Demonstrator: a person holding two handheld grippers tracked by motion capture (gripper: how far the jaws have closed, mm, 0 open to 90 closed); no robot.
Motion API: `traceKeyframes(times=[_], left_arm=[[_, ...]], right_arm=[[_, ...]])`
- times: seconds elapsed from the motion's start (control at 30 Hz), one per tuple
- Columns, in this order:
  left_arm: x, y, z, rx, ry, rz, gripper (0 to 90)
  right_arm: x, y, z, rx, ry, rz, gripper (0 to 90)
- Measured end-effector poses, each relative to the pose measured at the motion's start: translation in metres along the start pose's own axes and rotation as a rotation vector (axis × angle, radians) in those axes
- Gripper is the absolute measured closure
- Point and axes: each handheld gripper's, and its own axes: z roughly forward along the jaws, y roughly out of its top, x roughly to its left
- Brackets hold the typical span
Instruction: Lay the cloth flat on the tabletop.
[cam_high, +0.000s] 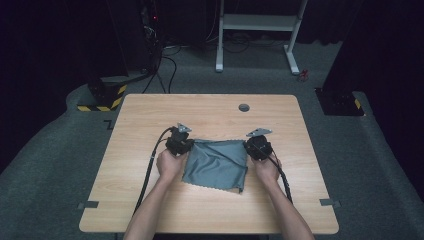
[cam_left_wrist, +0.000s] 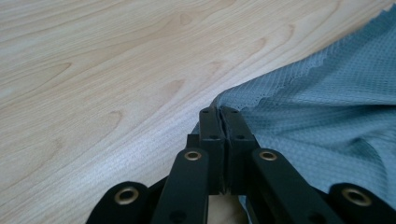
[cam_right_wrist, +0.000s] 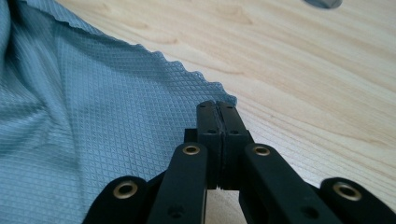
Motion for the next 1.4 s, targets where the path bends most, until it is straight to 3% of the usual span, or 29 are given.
traceKeyframes(times=[0.1,0.2,0.23,0.27,0.37,0.43,0.5,0.53,0.57,0.63,0.7,0.77,0.93,1.07,1.2,1.37,1.4], left_arm=[[0.001,0.002,0.007,0.009,0.008,-0.013,87.8],[0.001,0.002,0.014,0.002,0.029,-0.04,86.1],[0.001,0.002,0.016,0.002,0.044,-0.055,80.9],[0.001,0.002,0.017,0.007,0.062,-0.063,68.8],[0.001,0.001,0.012,0.001,0.068,-0.059,59.2],[-0.002,-0.001,0.004,-0.008,0.051,-0.038,54.6],[-0.01,-0.011,-0.013,-0.007,0.056,0.038,52.7],[-0.012,-0.016,-0.02,-0.011,0.044,0.055,52.2],[-0.012,-0.016,-0.02,-0.011,0.044,0.055,52.2],[-0.019,-0.028,-0.033,-0.023,0.009,0.083,52.1],[-0.025,-0.047,-0.045,-0.019,-0.02,0.132,52.5],[-0.033,-0.068,-0.055,-0.014,-0.051,0.147,56.9],[-0.043,-0.083,-0.063,-0.03,-0.054,0.174,62.0],[-0.048,-0.083,-0.059,-0.019,-0.064,0.183,66.3],[-0.056,-0.082,-0.055,0.001,-0.051,0.234,69.5],[-0.057,-0.081,-0.055,0.026,-0.056,0.226,76.6],[-0.058,-0.081,-0.055,0.026,-0.077,0.236,85.1]], right_arm=[[-0.001,0.001,0.005,0.012,-0.007,0.002,89.5],[-0.005,0.001,0.013,0.032,-0.013,0.037,89.2],[-0.006,0.0,0.015,0.027,-0.021,0.037,88.6],[-0.01,0.001,0.017,0.026,-0.039,0.066,83.7],[-0.014,0.001,0.013,0.013,-0.03,0.094,76.3],[-0.014,0.0,0.01,0.011,-0.024,0.097,74.0],[-0.009,-0.003,-0.003,-0.029,0.006,0.074,71.3],[-0.006,-0.006,-0.008,-0.045,0.022,0.059,71.1],[-0.006,-0.006,-0.008,-0.045,0.022,0.059,71.1],[0.003,-0.012,-0.02,-0.064,0.085,0.021,70.3],[0.015,-0.022,-0.034,-0.071,0.135,-0.026,70.1],[0.033,-0.04,-0.053,-0.079,0.193,-0.088,70.2],[0.046,-0.055,-0.063,-0.073,0.204,-0.128,70.0],[0.055,-0.064,-0.055,-0.027,0.186,-0.165,68.8],[0.062,-0.069,-0.051,0.004,0.17,-0.184,69.2],[0.061,-0.071,-0.048,0.028,0.189,-0.196,79.3],[0.062,-0.07,-0.048,0.035,0.196,-0.223,84.5]])
